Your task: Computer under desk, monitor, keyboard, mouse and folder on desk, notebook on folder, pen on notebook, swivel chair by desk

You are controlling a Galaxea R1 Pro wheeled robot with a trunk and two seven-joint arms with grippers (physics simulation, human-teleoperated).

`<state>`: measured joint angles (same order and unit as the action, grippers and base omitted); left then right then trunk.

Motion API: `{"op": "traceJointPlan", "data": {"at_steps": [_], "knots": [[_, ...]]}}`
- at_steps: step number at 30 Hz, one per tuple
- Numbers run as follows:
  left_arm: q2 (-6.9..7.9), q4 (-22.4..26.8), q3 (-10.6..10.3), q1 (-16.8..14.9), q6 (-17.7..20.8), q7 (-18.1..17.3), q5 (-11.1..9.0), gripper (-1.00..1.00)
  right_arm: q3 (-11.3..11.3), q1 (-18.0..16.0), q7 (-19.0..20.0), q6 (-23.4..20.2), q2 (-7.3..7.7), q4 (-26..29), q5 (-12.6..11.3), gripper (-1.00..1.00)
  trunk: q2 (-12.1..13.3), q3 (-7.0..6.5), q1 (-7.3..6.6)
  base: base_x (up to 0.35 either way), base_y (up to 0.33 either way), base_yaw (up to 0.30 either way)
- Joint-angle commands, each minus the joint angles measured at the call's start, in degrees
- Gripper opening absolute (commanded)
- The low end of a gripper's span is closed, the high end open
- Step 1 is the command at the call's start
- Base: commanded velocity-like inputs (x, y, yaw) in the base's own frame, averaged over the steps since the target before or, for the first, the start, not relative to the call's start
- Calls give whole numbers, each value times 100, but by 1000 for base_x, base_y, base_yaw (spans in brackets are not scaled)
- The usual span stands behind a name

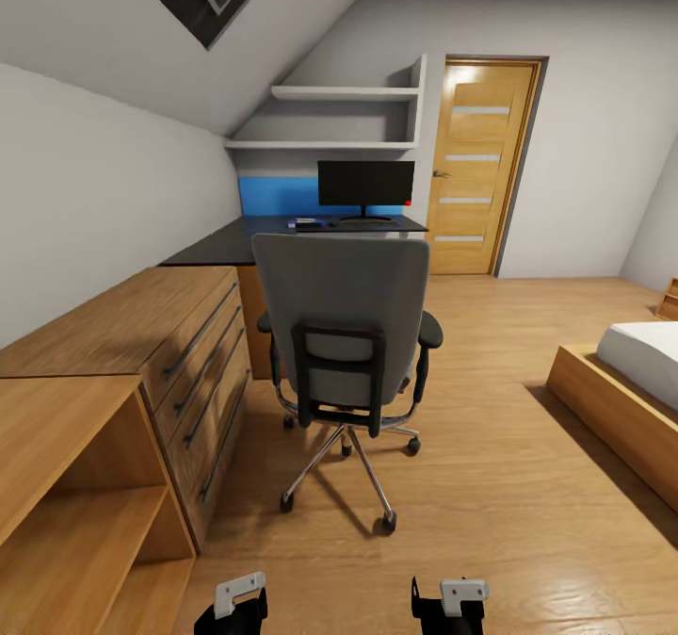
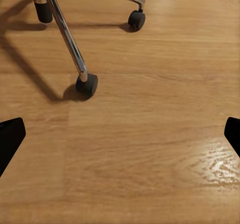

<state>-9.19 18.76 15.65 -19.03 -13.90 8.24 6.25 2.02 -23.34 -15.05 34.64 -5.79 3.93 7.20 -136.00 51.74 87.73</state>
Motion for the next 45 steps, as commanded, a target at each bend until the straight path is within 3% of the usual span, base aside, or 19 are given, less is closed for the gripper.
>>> {"op": "traceJointPlan", "data": {"at_steps": [1, 14, 19, 21, 23, 24, 26, 28, 33, 36, 40, 42, 45], "knots": [[-4, -4, 30, -4, -17, 17, 62, 100, 18, -4, -60, -2, -1, -5, 53, 100, -2, 6, -1, 0, 0, 0], [-9, 43, 20, -4, -1, 6, 51, 100, 41, -4, -60, -3, -1, 72, 62, 100, -2, 6, -1, 0, 0, 0], [-69, 725, 21, -10, 194, 36, 50, 100, 41, -20, -60, -74, -9, 524, 69, 100, -2, 6, -1, 0, 0, 0], [-81, 1348, -7, -18, 776, 113, 51, 100, 38, -32, -62, -305, -14, 1006, 67, 100, -2, 6, -1, 0, 0, 0], [-81, 1652, -53, -29, 1217, 148, 49, 100, 37, -42, -61, -536, -19, 1264, 65, 100, -2, 6, -1, 0, 0, 0], [-81, 1918, -122, -70, 1678, 171, 47, 100, 36, -65, -61, -839, -28, 1526, 64, 100, -2, 6, -1, 0, 0, 0], [-81, 2188, -216, -231, 2241, 192, 39, 100, 36, -143, -60, -1366, -53, 1891, 60, 100, -2, 6, -1, 0, 0, 0], [-81, 2311, -265, -490, 2555, 202, 32, 100, 36, -283, -46, -1867, -75, 2164, 55, 100, -2, 6, -1, 0, 0, 0], [-81, 2132, -303, -1111, 2809, 209, 22, 100, 36, -723, 190, -2689, -98, 2389, 34, 100, -2, 6, -1, 0, 0, 0], [-81, 1624, -312, -1641, 2861, 171, -17, 100, 17, -1058, 733, -3218, -100, 2434, -18, 100, -2, 6, -1, 0, 0, 0], [-81, 1139, -314, -1917, 2829, 134, -37, 100, -3, -1194, 1388, -3424, -94, 2444, -152, 100, -2, 6, -1, 0, 0, 0], [-81, 856, -313, -1997, 2600, 55, -42, 100, -1, -1233, 1644, -3449, -91, 2401, -199, 100, -2, 6, -1, 0, 0, 0], [-81, 568, -321, -2037, 1814, -218, -31, 100, 15, -1253, 1775, -3227, -92, 2237, -210, 100, -2, 6, -1, 0, 0, 0]]}}
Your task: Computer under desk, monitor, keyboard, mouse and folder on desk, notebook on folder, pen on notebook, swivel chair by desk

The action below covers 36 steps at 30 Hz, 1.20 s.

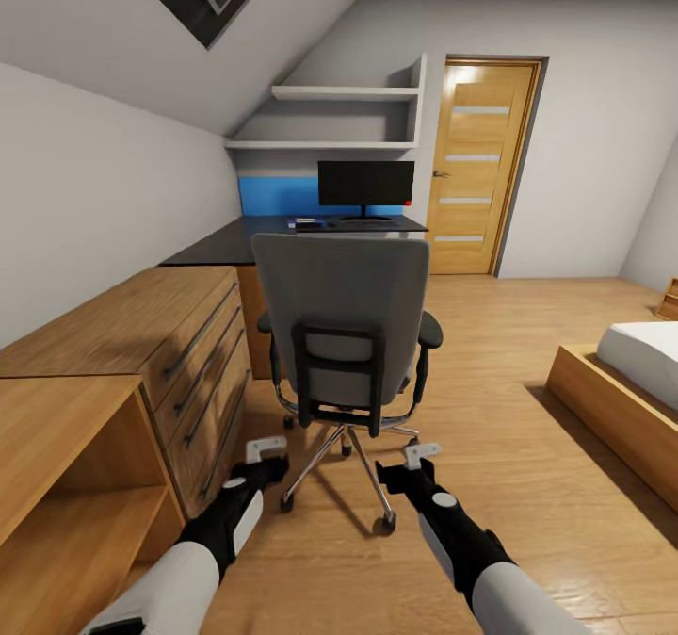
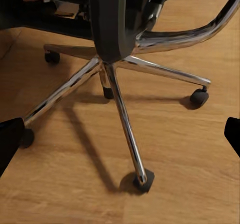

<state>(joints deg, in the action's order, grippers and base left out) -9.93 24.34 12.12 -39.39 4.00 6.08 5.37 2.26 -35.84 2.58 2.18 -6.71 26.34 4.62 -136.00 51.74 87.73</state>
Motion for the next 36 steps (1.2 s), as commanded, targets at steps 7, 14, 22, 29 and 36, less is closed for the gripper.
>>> {"op": "traceJointPlan", "data": {"at_steps": [7, 14, 22, 29, 36], "knots": [[-6, -370, -89, -16, -474, -138, 71, 100, -15, 3, 62, 509, -6, -116, 41, 100, -2, 6, -1, 38, 0, 0], [-6, -483, -142, -16, -479, -146, 69, 100, -9, 7, 85, 519, -12, -186, 39, 100, -2, 6, -1, 24, 0, 0], [-6, -744, -149, -16, -498, -142, 71, 100, 162, 7, 98, 528, -75, -515, 63, 100, -2, 6, -1, 6, 0, 0], [-6, -927, -148, -16, -512, -127, 76, 100, 206, 7, 97, 529, -117, -557, 65, 100, -2, 6, -1, 167, 0, 0], [-6, -957, -149, -16, -514, -124, 78, 100, 205, 7, 94, 529, -120, -560, 65, 100, -2, 6, -1, 167, 0, 0]]}}
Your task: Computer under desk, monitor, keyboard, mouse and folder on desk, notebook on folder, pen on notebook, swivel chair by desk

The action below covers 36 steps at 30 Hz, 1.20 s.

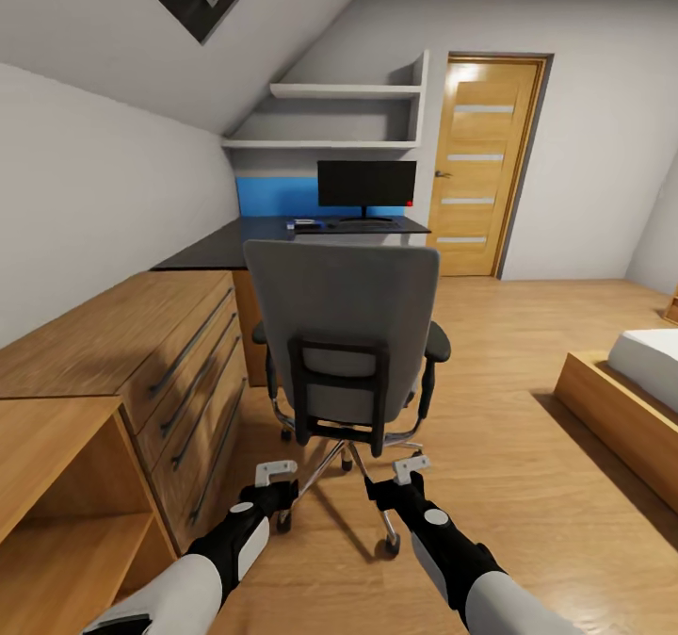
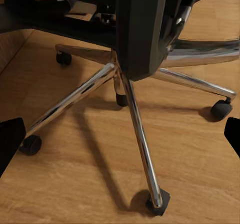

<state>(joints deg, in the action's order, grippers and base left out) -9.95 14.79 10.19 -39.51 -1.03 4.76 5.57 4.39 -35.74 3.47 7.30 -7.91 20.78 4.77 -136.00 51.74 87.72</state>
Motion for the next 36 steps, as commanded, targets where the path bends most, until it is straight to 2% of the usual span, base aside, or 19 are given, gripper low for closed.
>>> {"op": "traceJointPlan", "data": {"at_steps": [1, 7, 23, 36], "knots": [[-5, -2, 42, -4, -11, 8, 58, 100, -8, -3, 3, 17, 1, -2, 50, 100, -2, 6, 0, 136, 0, 0], [-5, -3, 38, -4, -11, 9, 58, 100, -9, -3, -3, 17, 8, 8, 43, 100, -2, 5, 0, 173, 0, 0], [-5, -3, 40, -4, -20, 16, 57, 100, -20, -3, -4, 158, 8, 5, 41, 100, -2, -34, 0, 23, 0, -42], [1, -3, 38, -4, -20, 21, 49, 100, -18, -3, -4, 166, 8, 5, 41, 100, -2, -35, 0, 117, 28, -1]]}}
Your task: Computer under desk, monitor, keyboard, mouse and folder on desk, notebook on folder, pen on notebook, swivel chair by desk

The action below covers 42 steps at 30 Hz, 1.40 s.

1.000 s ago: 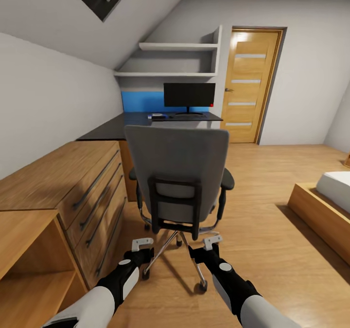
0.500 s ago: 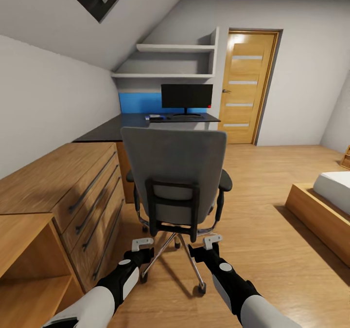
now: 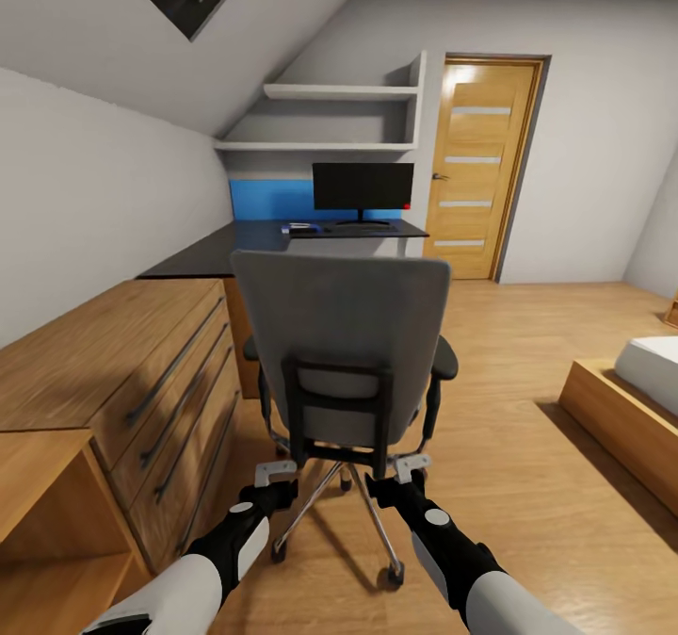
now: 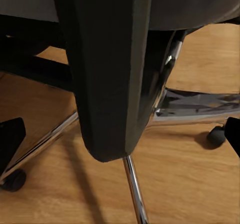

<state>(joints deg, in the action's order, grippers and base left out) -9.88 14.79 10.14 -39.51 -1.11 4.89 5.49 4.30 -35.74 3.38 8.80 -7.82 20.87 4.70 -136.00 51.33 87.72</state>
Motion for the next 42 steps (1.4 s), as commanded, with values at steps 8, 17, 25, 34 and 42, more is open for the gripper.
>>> {"op": "traceJointPlan", "data": {"at_steps": [8, 17, 25, 34, 42], "knots": [[-5, -2, 41, -4, -12, 12, 57, 100, -8, -3, 4, 17, 0, -4, 49, 100, -2, -3, 0, 168, 2, -29], [-6, -2, 41, -4, -12, 12, 57, 100, -8, -3, 4, 17, 0, -4, 49, 100, -2, -60, 0, 7, 0, -166], [-11, -1, 41, -4, -12, 5, 57, 100, -9, -3, 4, 17, 7, -4, 49, 100, -2, -112, 0, 28, -41, -173], [-11, 1, 41, -4, -12, -6, 57, 100, -8, -3, 4, 17, 8, -4, 49, 100, -2, -134, 0, 163, -180, -77], [-11, -2, 41, -4, -12, 0, 57, 100, -8, -3, 4, 17, 8, -4, 49, 100, -2, -134, 0, 263, -186, -1]]}}
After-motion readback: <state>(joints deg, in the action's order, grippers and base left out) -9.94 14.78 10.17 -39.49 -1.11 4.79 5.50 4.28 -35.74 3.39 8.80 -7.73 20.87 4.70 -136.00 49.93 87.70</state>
